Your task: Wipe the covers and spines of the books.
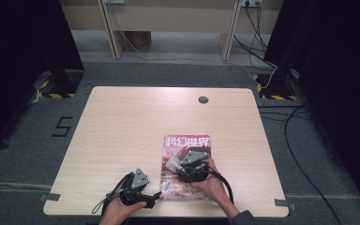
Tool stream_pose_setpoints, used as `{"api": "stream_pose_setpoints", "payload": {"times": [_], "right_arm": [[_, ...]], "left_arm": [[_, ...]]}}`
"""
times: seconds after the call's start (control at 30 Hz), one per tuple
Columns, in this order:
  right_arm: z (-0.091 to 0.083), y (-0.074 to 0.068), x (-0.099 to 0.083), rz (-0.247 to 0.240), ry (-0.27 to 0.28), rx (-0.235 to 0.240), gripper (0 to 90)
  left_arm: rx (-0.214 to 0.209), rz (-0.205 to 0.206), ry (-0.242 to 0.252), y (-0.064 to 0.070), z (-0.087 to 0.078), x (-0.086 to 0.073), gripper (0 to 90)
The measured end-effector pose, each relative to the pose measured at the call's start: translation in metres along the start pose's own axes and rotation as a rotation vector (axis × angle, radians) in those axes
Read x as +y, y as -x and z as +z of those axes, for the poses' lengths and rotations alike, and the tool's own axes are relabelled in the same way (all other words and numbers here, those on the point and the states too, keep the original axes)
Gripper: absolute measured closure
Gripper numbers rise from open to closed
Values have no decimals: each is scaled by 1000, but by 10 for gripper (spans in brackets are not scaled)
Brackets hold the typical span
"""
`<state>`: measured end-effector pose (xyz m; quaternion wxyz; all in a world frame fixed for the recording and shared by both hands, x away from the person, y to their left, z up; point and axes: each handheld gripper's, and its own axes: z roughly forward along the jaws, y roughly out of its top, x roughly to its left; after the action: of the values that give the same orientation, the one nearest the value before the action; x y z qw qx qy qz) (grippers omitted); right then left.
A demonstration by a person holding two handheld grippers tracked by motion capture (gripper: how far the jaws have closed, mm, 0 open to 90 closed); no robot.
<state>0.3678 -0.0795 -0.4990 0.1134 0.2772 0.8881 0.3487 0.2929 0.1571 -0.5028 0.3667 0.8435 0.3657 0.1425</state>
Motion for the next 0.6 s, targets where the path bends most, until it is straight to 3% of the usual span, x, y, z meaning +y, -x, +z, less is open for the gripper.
{"api": "stream_pose_setpoints", "payload": {"times": [0.13,0.27,0.5,0.6], "right_arm": [[2,-7,1,0,4,30,664],[2,-2,0,17,15,36,685],[-3,22,-4,73,14,-39,685],[-2,26,-4,92,18,-50,679]], "left_arm": [[-1,2,2,0,0,0,181],[-2,4,3,0,0,1,181],[-3,5,1,0,0,1,181],[-5,6,-5,1,1,0,181]]}}
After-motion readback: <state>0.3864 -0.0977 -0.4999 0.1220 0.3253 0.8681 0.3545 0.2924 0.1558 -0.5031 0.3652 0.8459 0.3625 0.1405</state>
